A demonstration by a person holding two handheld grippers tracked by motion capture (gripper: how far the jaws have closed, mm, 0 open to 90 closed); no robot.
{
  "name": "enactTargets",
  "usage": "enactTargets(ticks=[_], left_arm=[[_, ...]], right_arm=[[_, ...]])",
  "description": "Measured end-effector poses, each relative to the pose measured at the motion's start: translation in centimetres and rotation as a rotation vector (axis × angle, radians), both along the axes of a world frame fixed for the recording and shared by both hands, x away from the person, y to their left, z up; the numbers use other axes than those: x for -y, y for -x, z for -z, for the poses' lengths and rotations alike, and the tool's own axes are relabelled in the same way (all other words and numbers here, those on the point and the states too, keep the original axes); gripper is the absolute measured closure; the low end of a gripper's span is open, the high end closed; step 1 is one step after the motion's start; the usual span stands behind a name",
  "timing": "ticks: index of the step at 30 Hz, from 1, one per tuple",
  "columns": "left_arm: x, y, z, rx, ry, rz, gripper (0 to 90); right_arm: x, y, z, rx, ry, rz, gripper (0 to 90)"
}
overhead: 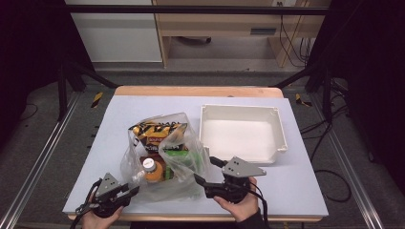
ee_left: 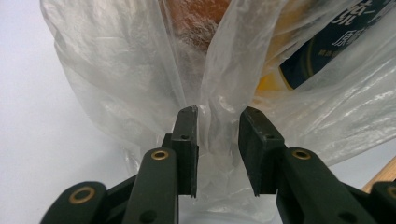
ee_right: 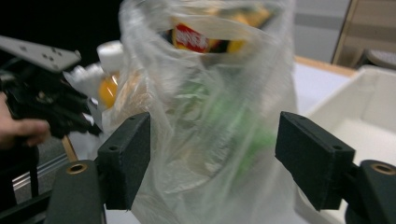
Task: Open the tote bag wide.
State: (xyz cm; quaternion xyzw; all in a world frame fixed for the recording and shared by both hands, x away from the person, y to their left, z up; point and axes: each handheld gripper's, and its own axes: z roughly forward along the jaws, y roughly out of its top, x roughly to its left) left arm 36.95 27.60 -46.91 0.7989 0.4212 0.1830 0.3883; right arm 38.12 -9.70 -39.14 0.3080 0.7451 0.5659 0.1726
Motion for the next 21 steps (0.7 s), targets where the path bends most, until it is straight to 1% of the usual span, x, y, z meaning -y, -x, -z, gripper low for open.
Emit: enactTargets(ticks=[1,2,4,5,6,7,8,9,10,11,12,13,14,15,16,17,18,19,20,21], left_arm=[[0.0,0.0,0.0,-0.001,-0.007,-0.001,67.3],[0.0,0.0,0.0,-0.001,-0.007,-0.001,67.3],[0.0,-0.1,0.1,-0.004,-0.006,-0.002,67.2],[0.0,-0.1,0.1,-0.004,-0.007,-0.003,67.1],[0.0,-0.1,0.1,-0.004,-0.007,-0.003,67.1],[0.0,-0.1,0.1,-0.004,-0.008,-0.003,66.9],[0.0,-0.1,0.1,-0.005,-0.008,-0.004,66.9],[0.0,0.0,0.0,-0.002,-0.011,-0.003,66.6],[0.0,0.0,0.0,-0.002,-0.011,-0.003,66.2],[-0.1,0.0,0.0,0.0,-0.005,-0.004,65.5],[-0.1,0.0,0.0,0.0,-0.005,-0.004,65.1],[-0.1,0.0,-0.1,0.004,-0.009,-0.003,64.1],[-0.2,0.0,-0.2,0.009,-0.006,-0.009,64.1],[-0.4,0.1,-0.5,0.024,0.015,-0.015,60.5],[-0.4,0.1,-0.5,0.024,0.015,-0.015,57.9],[-0.8,0.3,-1.0,0.04,0.044,-0.021,54.7],[-0.8,0.3,-1.0,0.04,0.044,-0.021,52.8],[-1.1,0.4,-1.3,0.052,0.066,-0.022,50.5],[-1.4,0.6,-1.7,0.069,0.095,-0.028,50.5],[-1.8,1.0,-2.6,0.105,0.118,-0.044,46.2]], right_arm=[[-0.8,-0.1,-0.8,0.019,-0.009,-0.012,25.1],[-0.8,-0.1,-0.8,0.019,-0.009,-0.012,25.1],[-1.5,-0.1,-1.4,0.033,-0.014,-0.021,24.1],[-2.0,-0.1,-1.9,0.047,-0.025,-0.03,24.6],[-2.0,-0.1,-1.9,0.047,-0.025,-0.03,24.6],[-2.6,-0.1,-2.2,0.052,-0.027,-0.043,26.3],[-2.6,-0.1,-2.2,0.052,-0.027,-0.043,26.3],[-3.4,-0.4,-2.4,0.06,-0.019,-0.07,34.9],[-3.4,-0.4,-2.4,0.06,-0.019,-0.07,34.9],[-4.4,-0.8,-2.1,0.05,0.035,-0.091,45.3],[-4.4,-0.8,-2.1,0.05,0.035,-0.091,45.3],[-4.9,-1.2,-1.4,0.035,0.107,-0.097,61.5],[-4.9,-1.2,-1.4,0.035,0.107,-0.097,61.5],[-4.8,-1.6,-0.8,0.008,0.146,-0.098,76.4],[-4.8,-1.6,-0.8,0.008,0.146,-0.098,76.4],[-4.3,-1.8,-0.3,-0.021,0.144,-0.101,85.4],[-4.3,-1.8,-0.3,-0.021,0.144,-0.101,85.4],[-3.8,-1.9,0.1,-0.038,0.137,-0.093,88.3],[-3.8,-1.9,0.1,-0.038,0.137,-0.093,88.3],[-3.5,-1.9,0.3,-0.046,0.132,-0.085,88.7]])
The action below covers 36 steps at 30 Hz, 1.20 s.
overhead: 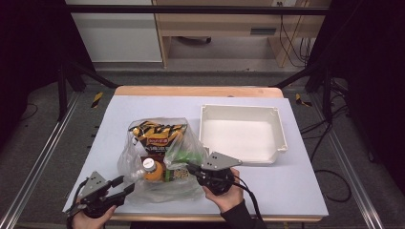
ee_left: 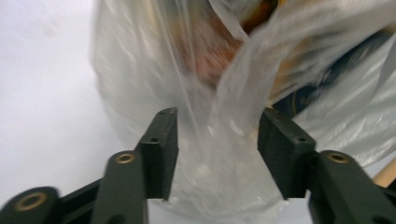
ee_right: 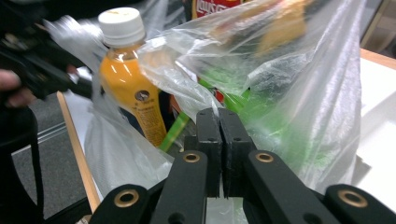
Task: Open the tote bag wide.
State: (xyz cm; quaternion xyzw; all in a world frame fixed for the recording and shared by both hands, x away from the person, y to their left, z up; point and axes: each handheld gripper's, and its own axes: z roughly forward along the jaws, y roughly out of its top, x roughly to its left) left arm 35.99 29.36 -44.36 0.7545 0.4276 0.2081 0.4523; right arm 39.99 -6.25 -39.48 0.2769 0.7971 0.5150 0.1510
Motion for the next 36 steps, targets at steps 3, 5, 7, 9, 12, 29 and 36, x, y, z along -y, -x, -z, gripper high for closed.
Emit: enactTargets(ticks=[3,5,7,9,12,29,36], left_arm=[[-0.2,0.3,-1.0,0.035,0.019,-0.002,41.9],[-0.2,0.6,-1.9,0.075,0.023,0.008,37.8],[0.0,0.8,-2.7,0.103,0.023,0.02,36.0],[0.5,0.8,-3.8,0.137,0.024,0.034,35.9],[1.1,0.4,-5.1,0.158,0.03,0.049,47.3],[0.3,-0.9,-0.6,-0.055,-0.076,-0.078,86.1],[0.9,-1.1,0.9,-0.116,-0.135,-0.062,85.2]], right_arm=[[0.1,0.0,0.1,-0.001,-0.002,0.011,88.8],[0.1,0.0,0.3,-0.005,0.0,0.019,88.8],[-0.1,-0.1,0.4,-0.006,0.005,0.019,88.8],[-0.3,0.0,0.4,-0.008,0.005,0.02,88.7],[-0.5,0.0,0.4,-0.004,0.002,0.019,88.7],[4.8,0.1,3.3,-0.081,-0.102,0.199,88.7],[4.5,-0.6,6.6,-0.174,-0.038,0.252,87.9]])
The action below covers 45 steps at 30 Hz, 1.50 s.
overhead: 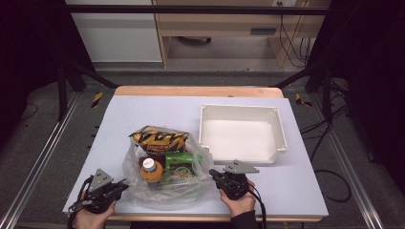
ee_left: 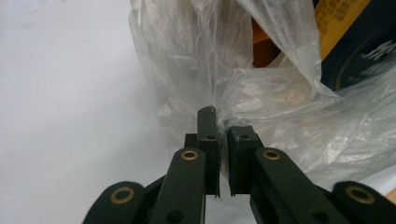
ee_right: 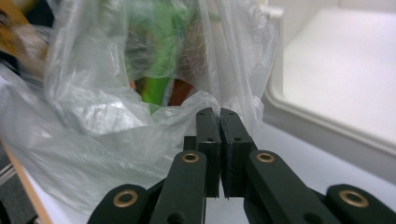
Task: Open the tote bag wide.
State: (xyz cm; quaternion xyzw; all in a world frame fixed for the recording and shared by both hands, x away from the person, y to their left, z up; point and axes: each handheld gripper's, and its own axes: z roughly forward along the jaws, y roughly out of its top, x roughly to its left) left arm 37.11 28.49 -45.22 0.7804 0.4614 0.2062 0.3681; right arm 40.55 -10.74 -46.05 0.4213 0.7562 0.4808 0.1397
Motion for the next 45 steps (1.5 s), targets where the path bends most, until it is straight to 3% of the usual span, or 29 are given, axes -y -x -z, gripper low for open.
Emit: enactTargets(ticks=[4,9,13,14,16,17,20,24,29,30,31,32,33,34,38,45], left_arm=[[0.2,-0.5,0.8,-0.015,-0.032,-0.007,83.3],[0.1,-1.2,1.4,-0.035,-0.02,-0.01,80.5],[-0.2,-1.3,1.5,-0.008,-0.014,-0.027,65.4],[-0.4,-1.1,1.4,0.02,0.001,-0.022,61.4],[-0.7,-0.6,0.9,0.067,0.047,-0.007,42.9],[-0.7,-0.6,0.9,0.067,0.047,-0.007,39.6],[-1.1,-0.1,-0.4,0.123,0.134,0.005,26.5],[-0.9,0.2,-1.3,0.141,0.153,0.004,16.0],[-0.5,0.5,-3.4,0.192,0.136,-0.005,12.0],[-0.6,0.3,-4.4,0.216,0.137,-0.016,11.8],[-0.6,0.3,-4.4,0.216,0.137,-0.016,11.8],[-0.6,0.2,-5.4,0.234,0.151,-0.014,11.8],[-0.6,0.2,-5.4,0.234,0.151,-0.014,11.9],[-0.6,0.2,-6.3,0.261,0.156,-0.006,12.0],[0.0,-0.2,-8.1,0.295,0.152,0.008,12.3],[1.0,-2.9,-9.7,0.284,0.147,0.015,16.9]], right_arm=[[-0.8,-0.8,1.5,-0.02,0.046,-0.004,83.9],[-1.7,-1.4,2.2,-0.044,0.073,-0.027,80.1],[-2.0,-1.6,2.4,-0.04,0.101,-0.046,77.3],[-1.9,-1.5,2.3,-0.038,0.101,-0.045,76.7],[-1.4,-1.2,2.0,-0.012,0.089,-0.049,73.6],[-1.4,-1.2,2.0,-0.012,0.089,-0.049,73.6],[-0.8,-0.8,1.2,0.014,0.068,-0.057,72.5],[-0.6,-0.5,1.0,0.021,0.061,-0.058,73.2],[-0.7,-0.6,1.0,0.021,0.067,-0.062,73.6],[-0.7,-0.6,1.0,0.019,0.067,-0.061,73.6],[-0.7,-0.6,1.0,0.019,0.067,-0.061,73.6],[-0.7,-0.6,1.0,0.019,0.068,-0.06,73.6],[-0.7,-0.6,1.0,0.019,0.068,-0.06,73.6],[-0.7,-0.6,1.0,0.021,0.069,-0.06,73.6],[-0.7,-0.6,1.0,0.024,0.067,-0.064,73.5],[-0.7,-0.5,0.9,0.028,0.067,-0.073,73.1]])
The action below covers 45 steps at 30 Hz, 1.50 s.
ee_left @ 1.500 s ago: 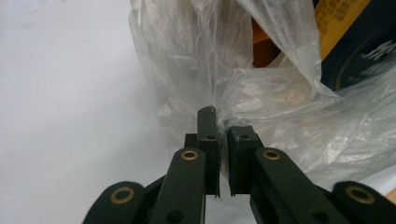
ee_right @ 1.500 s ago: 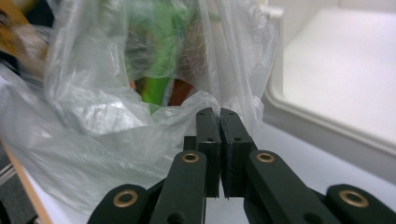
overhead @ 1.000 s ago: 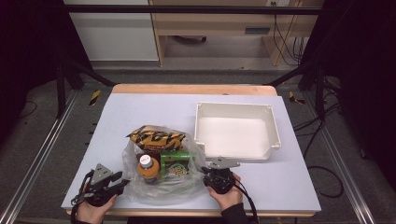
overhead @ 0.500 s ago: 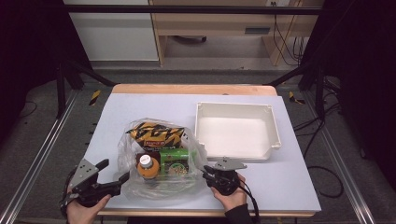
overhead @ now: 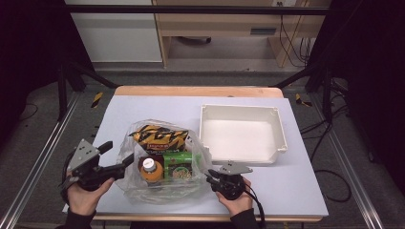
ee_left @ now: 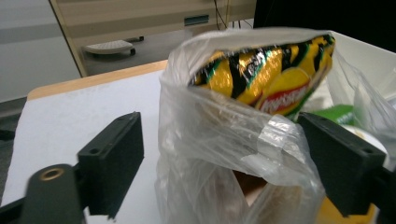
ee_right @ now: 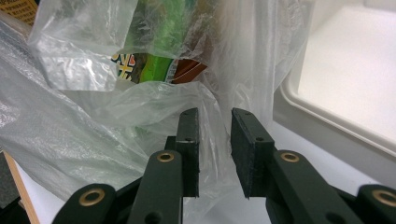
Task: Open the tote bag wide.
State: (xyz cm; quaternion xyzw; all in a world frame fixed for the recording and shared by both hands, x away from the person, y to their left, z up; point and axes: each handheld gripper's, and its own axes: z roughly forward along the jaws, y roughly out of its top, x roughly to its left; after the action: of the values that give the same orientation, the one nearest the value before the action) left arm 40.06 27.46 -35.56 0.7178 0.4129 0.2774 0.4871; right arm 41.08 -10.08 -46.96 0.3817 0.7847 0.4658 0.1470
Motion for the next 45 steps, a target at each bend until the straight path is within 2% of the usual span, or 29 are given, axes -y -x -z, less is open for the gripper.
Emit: enactTargets(ticks=[2,3,4,5,6,8,10,11,13,15,18,19,22,23,24,25,26,27,28,29,30,32,33,34,36,38,39,41,45], left_arm=[[0.4,-1.2,0.0,-0.014,-0.024,-0.013,24.8],[0.7,-1.9,0.3,-0.035,-0.078,-0.043,31.0],[0.7,-1.9,0.3,-0.035,-0.078,-0.043,36.4],[0.8,-2.4,0.7,-0.045,-0.107,-0.056,43.9],[0.9,-2.7,1.1,-0.054,-0.122,-0.064,43.9],[0.6,-3.2,1.9,-0.097,-0.112,-0.065,57.2],[0.3,-3.4,2.6,-0.112,-0.122,-0.086,68.9],[0.0,-3.6,3.1,-0.121,-0.129,-0.097,72.5],[-0.8,-4.0,4.1,-0.151,-0.093,-0.099,82.0],[-1.2,-4.1,4.8,-0.16,-0.076,-0.097,84.2],[-1.2,-4.4,5.4,-0.173,-0.081,-0.093,85.6],[-1.2,-4.5,5.8,-0.171,-0.076,-0.089,85.9],[-1.1,-4.5,6.0,-0.166,-0.07,-0.084,86.1],[-1.2,-4.3,5.9,-0.154,-0.063,-0.078,86.1],[-1.2,-4.3,5.9,-0.154,-0.063,-0.078,86.1],[-1.3,-4.2,5.7,-0.145,-0.061,-0.077,86.0],[-1.3,-4.2,5.7,-0.145,-0.061,-0.077,86.0],[-1.3,-4.1,5.6,-0.138,-0.061,-0.074,85.9],[-1.3,-4.1,5.6,-0.138,-0.061,-0.074,85.8],[-1.3,-4.0,5.6,-0.134,-0.066,-0.069,85.0],[-1.2,-3.9,5.6,-0.132,-0.071,-0.068,85.0],[-1.2,-3.9,5.5,-0.122,-0.07,-0.069,78.3],[-1.1,-3.9,5.4,-0.118,-0.081,-0.077,68.9],[-1.1,-3.9,5.4,-0.118,-0.081,-0.077,63.9],[-1.1,-3.9,5.1,-0.132,-0.093,-0.075,56.6],[-1.2,-3.9,4.9,-0.125,-0.101,-0.089,51.6],[-1.2,-3.8,4.8,-0.12,-0.114,-0.094,50.0],[-1.2,-3.7,4.7,-0.114,-0.102,-0.079,50.1],[-1.0,-3.7,4.2,-0.092,-0.086,-0.07,43.2]], right_arm=[[0.2,0.1,-0.1,0.0,-0.005,-0.002,75.1],[0.3,0.1,-0.2,0.003,-0.007,-0.005,76.7],[0.3,0.1,-0.2,0.003,-0.007,-0.005,76.7],[0.6,0.3,-0.4,0.012,-0.013,-0.003,81.8],[0.6,0.3,-0.4,0.012,-0.013,-0.003,81.8],[0.9,0.3,-0.5,0.016,-0.016,-0.002,86.5],[1.2,0.3,-0.5,0.015,-0.02,0.007,87.7],[1.2,0.3,-0.5,0.015,-0.023,0.009,87.9],[1.3,0.3,-0.4,0.014,-0.023,0.019,87.8],[1.3,0.2,-0.2,-0.004,-0.028,0.033,87.2],[1.2,0.1,0.1,-0.027,-0.024,0.04,86.0],[0.8,0.0,0.6,-0.041,-0.006,0.034,82.1],[0.7,0.1,0.8,-0.03,0.007,0.027,77.6],[0.8,0.2,0.5,-0.027,-0.009,0.016,71.3],[0.8,0.2,0.5,-0.027,-0.009,0.016,71.3],[1.2,0.7,0.0,-0.01,-0.027,0.015,64.0],[1.2,0.7,0.0,-0.01,-0.027,0.015,64.0],[1.8,1.5,-0.5,0.02,-0.029,0.01,58.1],[1.8,1.5,-0.5,0.02,-0.029,0.01,58.1],[2.6,2.4,-1.0,0.055,-0.043,0.001,51.6],[2.6,2.4,-1.0,0.055,-0.043,0.001,51.6],[3.2,3.1,-1.5,0.078,-0.058,-0.005,49.1],[3.6,3.5,-2.1,0.103,-0.081,-0.01,46.9],[3.6,3.5,-2.1,0.103,-0.081,-0.01,46.9],[4.0,3.5,-3.8,0.151,-0.111,-0.007,44.9],[4.0,3.4,-4.5,0.165,-0.123,-0.002,44.4],[3.8,2.9,-5.8,0.193,-0.143,0.001,44.1],[3.5,2.7,-6.4,0.204,-0.153,0.0,43.9],[1.0,0.6,-8.4,0.226,-0.147,-0.009,43.2]])
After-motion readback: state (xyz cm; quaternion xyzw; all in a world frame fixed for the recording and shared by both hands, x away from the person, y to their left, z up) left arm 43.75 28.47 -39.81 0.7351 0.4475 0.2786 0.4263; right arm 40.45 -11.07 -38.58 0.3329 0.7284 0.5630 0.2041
